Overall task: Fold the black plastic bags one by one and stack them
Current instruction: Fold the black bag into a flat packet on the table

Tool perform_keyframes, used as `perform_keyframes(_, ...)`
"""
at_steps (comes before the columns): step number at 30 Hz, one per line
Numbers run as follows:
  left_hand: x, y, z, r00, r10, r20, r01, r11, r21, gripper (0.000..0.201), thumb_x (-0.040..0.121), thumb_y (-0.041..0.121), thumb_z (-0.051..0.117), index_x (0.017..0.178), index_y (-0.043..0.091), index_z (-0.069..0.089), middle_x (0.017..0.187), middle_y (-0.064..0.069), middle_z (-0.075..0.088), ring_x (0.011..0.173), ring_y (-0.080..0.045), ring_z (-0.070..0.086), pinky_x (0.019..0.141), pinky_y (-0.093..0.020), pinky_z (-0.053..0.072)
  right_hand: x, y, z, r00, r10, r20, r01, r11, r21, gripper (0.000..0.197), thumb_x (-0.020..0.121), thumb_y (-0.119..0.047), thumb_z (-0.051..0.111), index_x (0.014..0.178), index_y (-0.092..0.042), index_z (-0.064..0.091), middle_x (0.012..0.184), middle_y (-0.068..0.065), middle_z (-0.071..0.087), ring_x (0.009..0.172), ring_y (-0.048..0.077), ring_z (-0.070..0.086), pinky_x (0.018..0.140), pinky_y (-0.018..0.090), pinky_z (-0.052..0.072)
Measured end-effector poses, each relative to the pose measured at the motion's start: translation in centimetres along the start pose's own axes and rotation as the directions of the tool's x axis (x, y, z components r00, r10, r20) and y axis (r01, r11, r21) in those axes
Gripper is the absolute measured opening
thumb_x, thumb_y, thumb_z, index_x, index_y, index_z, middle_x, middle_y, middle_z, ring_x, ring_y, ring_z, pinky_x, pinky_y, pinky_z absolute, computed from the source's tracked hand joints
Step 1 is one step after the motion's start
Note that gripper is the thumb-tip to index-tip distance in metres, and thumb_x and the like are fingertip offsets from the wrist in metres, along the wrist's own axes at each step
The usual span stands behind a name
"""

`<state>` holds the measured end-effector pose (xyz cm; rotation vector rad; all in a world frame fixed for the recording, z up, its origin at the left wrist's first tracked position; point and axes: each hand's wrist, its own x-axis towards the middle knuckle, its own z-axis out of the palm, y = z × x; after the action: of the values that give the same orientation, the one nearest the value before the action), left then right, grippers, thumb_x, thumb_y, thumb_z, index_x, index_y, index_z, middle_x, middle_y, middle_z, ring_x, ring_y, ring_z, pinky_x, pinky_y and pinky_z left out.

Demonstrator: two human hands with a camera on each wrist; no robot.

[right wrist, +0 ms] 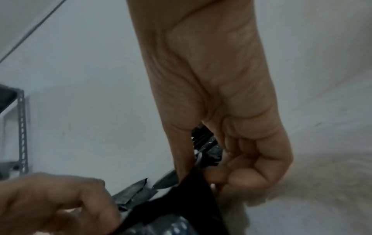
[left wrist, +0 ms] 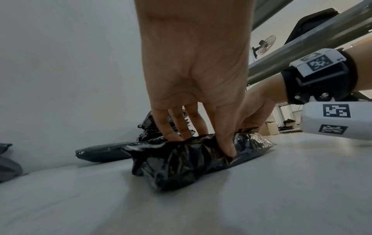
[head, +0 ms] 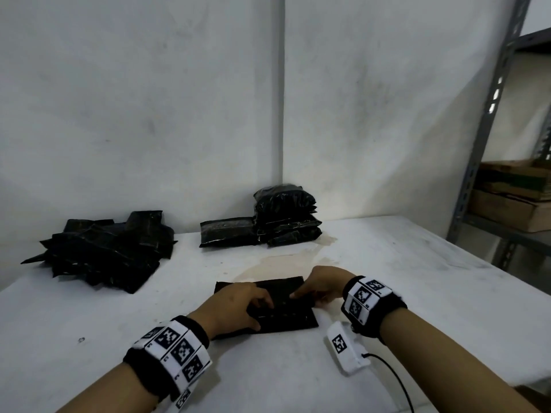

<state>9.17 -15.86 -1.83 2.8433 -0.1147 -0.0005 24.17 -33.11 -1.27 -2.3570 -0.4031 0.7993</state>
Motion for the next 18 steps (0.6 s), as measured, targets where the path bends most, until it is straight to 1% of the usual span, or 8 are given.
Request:
perform_keyframes(1,0.3,0.3,0.1,1.0,0.004,-0.001,-0.004,1.0,-0.008,0.043,0.078,0.025,0.075,0.117,0.034,0.06,0.111,0.011,0.055,0.1,-0.003,0.05,0.086,-0.018,0.043,0.0,0.2,-0.2,1.0,0.027,0.012,-0.027,1.0,0.012,0.028,0.082,-0.019,0.078,0.077,-0.009,0.052,0.077,0.005,0.053,0.063,0.015,0.052,0.047,0.022,0.048)
perform_keyframes(3,1.0,1.1,0.2,1.0,0.015,0.004,-0.015,1.0,-0.006,0.043,0.078,0.026,0.075,0.117,0.035,0.06,0.11,0.011,0.054,0.103,-0.007,0.05,0.088,-0.019,0.043,-0.1,0.7,-0.8,1.0,0.03,-0.001,-0.03,0.999,0.029,0.025,0.081,-0.021,0.078,0.085,-0.006,0.058,0.091,0.008,0.06,0.074,0.019,0.06,0.057,0.028,0.056)
perform_keyframes(5,2.2,2.5,0.5,0.999,0.033,0.018,-0.033,0.999,0.007,0.043,0.079,0.026,0.073,0.119,0.035,0.059,0.106,0.011,0.051,0.103,-0.008,0.05,0.087,-0.02,0.042,0.2,1.8,-1.9,0.999,0.012,-0.037,-0.012,1.0,-0.001,0.039,0.078,-0.029,0.08,0.101,-0.001,0.064,0.105,0.013,0.067,0.09,0.026,0.067,0.077,0.038,0.059)
perform_keyframes(6,2.9,3.3,0.6,0.999,0.046,0.023,-0.046,0.999,0.012,0.043,0.08,0.027,0.073,0.12,0.035,0.058,0.104,0.012,0.049,0.102,-0.008,0.048,0.086,-0.02,0.041,0.0,2.4,-2.6,0.999,0.011,-0.044,-0.012,1.0,-0.012,0.045,0.079,-0.031,0.079,0.107,0.0,0.064,0.107,0.014,0.068,0.093,0.027,0.068,0.081,0.039,0.058)
perform_keyframes(9,5.0,6.1,1.3,0.996,0.088,0.034,-0.089,0.996,0.023,0.043,0.082,0.029,0.071,0.122,0.034,0.058,0.1,0.01,0.046,0.098,-0.009,0.046,0.081,-0.019,0.039,-0.7,4.8,-4.8,0.997,0.029,-0.077,-0.027,0.999,0.031,0.027,0.087,-0.023,0.072,0.103,-0.004,0.06,0.086,0.007,0.063,0.073,0.018,0.063,0.059,0.024,0.055)
perform_keyframes(13,7.5,9.9,2.5,0.989,0.139,0.043,-0.14,0.99,0.031,0.043,0.083,0.028,0.07,0.124,0.033,0.057,0.103,0.005,0.047,0.103,-0.014,0.05,0.082,-0.021,0.041,-1.8,8.5,-7.3,0.986,0.072,-0.148,-0.066,0.997,0.045,0.024,0.087,-0.02,0.071,0.1,-0.005,0.058,0.087,0.008,0.059,0.085,0.024,0.06,0.063,0.026,0.054)
perform_keyframes(16,9.4,12.3,3.4,0.982,0.185,0.043,-0.186,0.982,0.022,0.043,0.084,0.024,0.07,0.124,0.031,0.057,0.104,0.005,0.044,0.106,-0.016,0.051,0.081,-0.02,0.038,-2.5,11.3,-9.3,0.976,0.106,-0.189,-0.093,0.993,0.078,0.025,0.086,-0.019,0.072,0.102,-0.005,0.06,0.081,0.005,0.058,0.068,0.017,0.059,0.052,0.023,0.053)
perform_keyframes(18,10.7,13.8,3.8,0.976,0.212,0.043,-0.213,0.977,0.009,0.043,0.083,0.021,0.07,0.124,0.029,0.058,0.106,0.005,0.047,0.107,-0.016,0.05,0.081,-0.018,0.037,-3.4,13.0,-10.7,0.97,0.117,-0.214,-0.096,0.99,0.102,0.026,0.086,-0.021,0.073,0.101,-0.004,0.06,0.078,0.004,0.058,0.063,0.014,0.059,0.052,0.021,0.054)
